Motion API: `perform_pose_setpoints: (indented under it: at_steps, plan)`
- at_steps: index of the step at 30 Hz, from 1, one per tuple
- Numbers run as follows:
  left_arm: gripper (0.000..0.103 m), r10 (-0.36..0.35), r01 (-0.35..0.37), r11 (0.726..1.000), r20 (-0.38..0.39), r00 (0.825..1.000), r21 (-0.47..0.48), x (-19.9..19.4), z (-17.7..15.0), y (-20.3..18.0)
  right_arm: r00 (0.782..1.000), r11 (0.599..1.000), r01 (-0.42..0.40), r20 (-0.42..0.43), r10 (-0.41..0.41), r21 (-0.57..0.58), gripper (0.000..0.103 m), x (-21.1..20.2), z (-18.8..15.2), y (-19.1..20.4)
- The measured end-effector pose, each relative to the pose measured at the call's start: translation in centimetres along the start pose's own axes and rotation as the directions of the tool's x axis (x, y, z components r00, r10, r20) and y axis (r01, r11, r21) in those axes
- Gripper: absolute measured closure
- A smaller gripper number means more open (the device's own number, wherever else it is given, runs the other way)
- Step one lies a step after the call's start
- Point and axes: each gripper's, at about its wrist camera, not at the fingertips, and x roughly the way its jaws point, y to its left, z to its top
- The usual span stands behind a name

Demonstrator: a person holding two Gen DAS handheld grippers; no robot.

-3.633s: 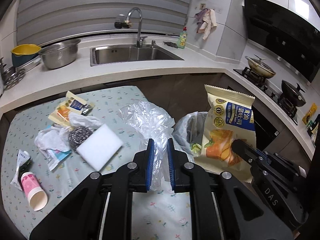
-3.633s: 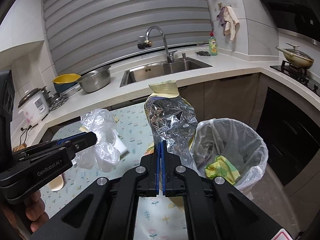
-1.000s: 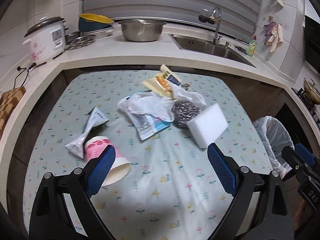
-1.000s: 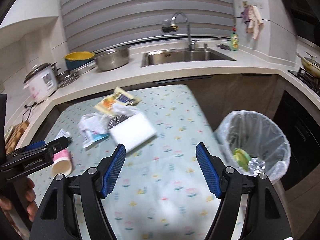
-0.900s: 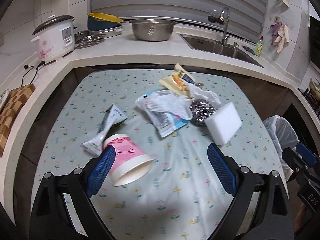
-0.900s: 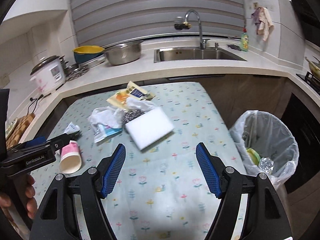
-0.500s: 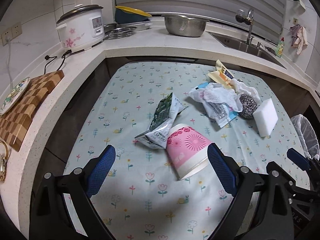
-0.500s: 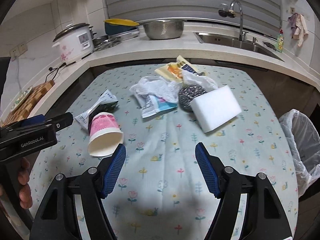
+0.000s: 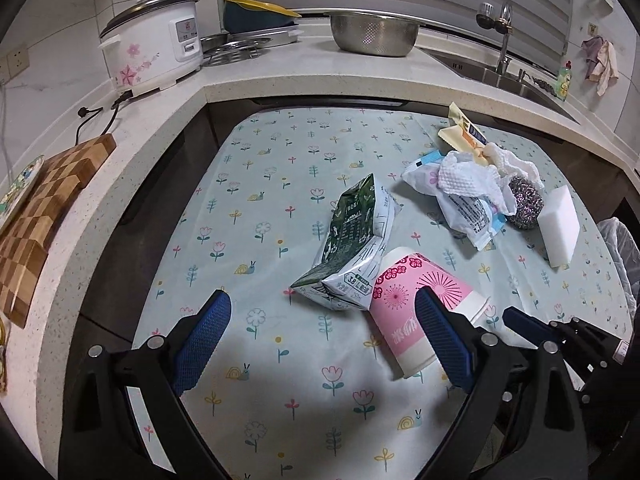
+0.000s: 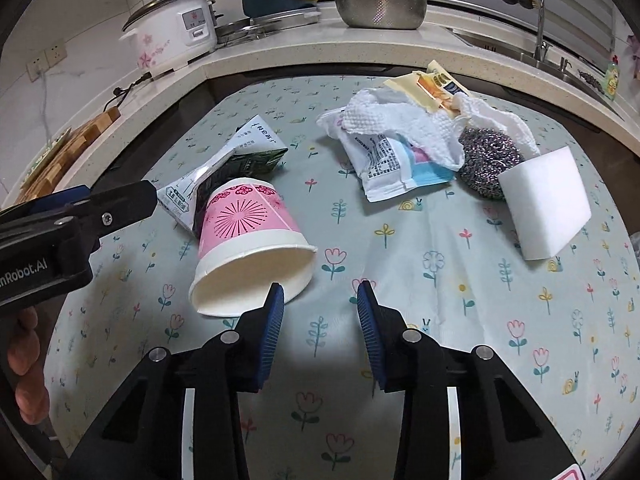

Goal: Collect trash
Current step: 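Grasp the pink paper cup with the right gripper while the left gripper grasps the green carton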

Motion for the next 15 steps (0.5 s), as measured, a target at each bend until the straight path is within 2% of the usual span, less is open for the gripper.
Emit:
perform_pose_setpoints:
  at_steps: [4, 6, 8, 10, 12, 15]
  plan:
    - [0.014, -0.008, 0.008, 1.000, -0.012, 1.000, 0.001, 1.4, 0.6, -0.1, 1.000, 1.000, -0.005, -0.008, 0.005, 0.002, 0.074, 1.3, 0.6, 0.2]
    - [0.014, -0.007, 0.007, 1.000, -0.015, 1.000, 0.002, 2.1, 0.9, -0.2, 1.000, 1.000, -0.016, -0.018, 0.016, 0.015, 0.084, 1.9, 0.8, 0.0]
    - [0.015, -0.011, 0.011, 1.000, -0.022, 1.000, 0.002, 2.8, 1.2, -0.3, 0.999, 0.999, -0.036, -0.024, 0.037, 0.029, 0.090, 2.3, 1.0, -0.1]
    - [0.017, -0.021, 0.020, 1.000, -0.034, 0.999, -0.002, 3.5, 1.5, -0.5, 0.998, 0.997, -0.062, -0.019, 0.063, 0.039, 0.092, 2.1, 1.0, -0.2]
    - [0.025, -0.038, 0.038, 0.999, -0.050, 0.998, -0.002, 4.1, 1.7, -0.8, 0.997, 0.996, -0.076, -0.008, 0.077, 0.039, 0.095, 1.6, 1.0, -0.2]
    - [0.034, -0.054, 0.054, 0.999, -0.069, 0.996, 0.001, 4.9, 1.6, -1.3, 0.998, 0.998, -0.063, 0.005, 0.063, 0.031, 0.098, 0.6, 0.8, -0.6]
